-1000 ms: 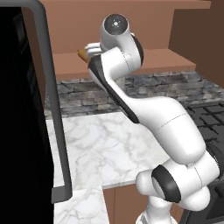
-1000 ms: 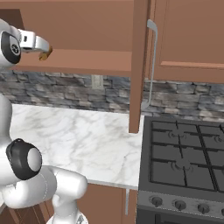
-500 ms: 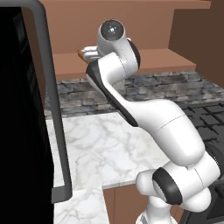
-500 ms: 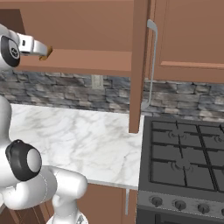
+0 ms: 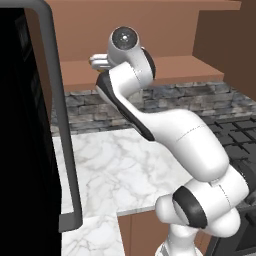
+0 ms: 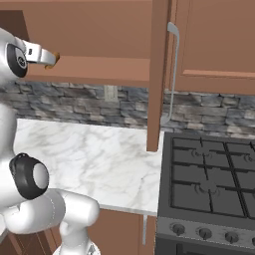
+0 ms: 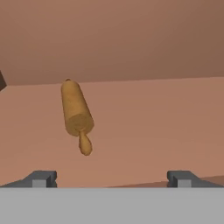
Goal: Open the cabinet, retrieve the rolling pin, and place it next to the meat on the cutting board to prepare for tenderizing.
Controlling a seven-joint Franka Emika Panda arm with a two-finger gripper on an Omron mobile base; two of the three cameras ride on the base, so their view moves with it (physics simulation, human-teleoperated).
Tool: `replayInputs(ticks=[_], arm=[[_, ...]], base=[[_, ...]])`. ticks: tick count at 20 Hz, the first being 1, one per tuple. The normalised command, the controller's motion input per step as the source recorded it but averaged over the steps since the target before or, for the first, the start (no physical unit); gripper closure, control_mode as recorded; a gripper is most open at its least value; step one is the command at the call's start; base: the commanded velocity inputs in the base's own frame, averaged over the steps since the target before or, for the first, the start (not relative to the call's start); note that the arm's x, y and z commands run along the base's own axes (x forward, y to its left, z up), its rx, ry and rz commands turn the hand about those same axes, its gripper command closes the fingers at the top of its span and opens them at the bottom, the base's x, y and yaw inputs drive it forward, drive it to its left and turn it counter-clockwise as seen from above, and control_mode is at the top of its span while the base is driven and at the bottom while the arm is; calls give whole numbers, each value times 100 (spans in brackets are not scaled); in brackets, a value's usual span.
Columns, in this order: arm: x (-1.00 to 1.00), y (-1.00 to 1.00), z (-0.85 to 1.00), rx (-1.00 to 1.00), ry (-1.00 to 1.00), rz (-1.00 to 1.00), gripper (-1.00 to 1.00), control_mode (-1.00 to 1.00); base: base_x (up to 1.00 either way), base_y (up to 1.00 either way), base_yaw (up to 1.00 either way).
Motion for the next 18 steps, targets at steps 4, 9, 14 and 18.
replayInputs(ticks=[4, 9, 14, 18], arm=[[26, 14, -3, 4, 0, 1, -100, -100], [22, 13, -2, 3, 0, 1, -100, -100], [26, 10, -3, 1, 0, 3, -100, -100], [25, 3, -4, 0, 0, 4, -100, -100]], base=[[0, 0, 0], [0, 0, 0], [0, 0, 0], [0, 0, 0]])
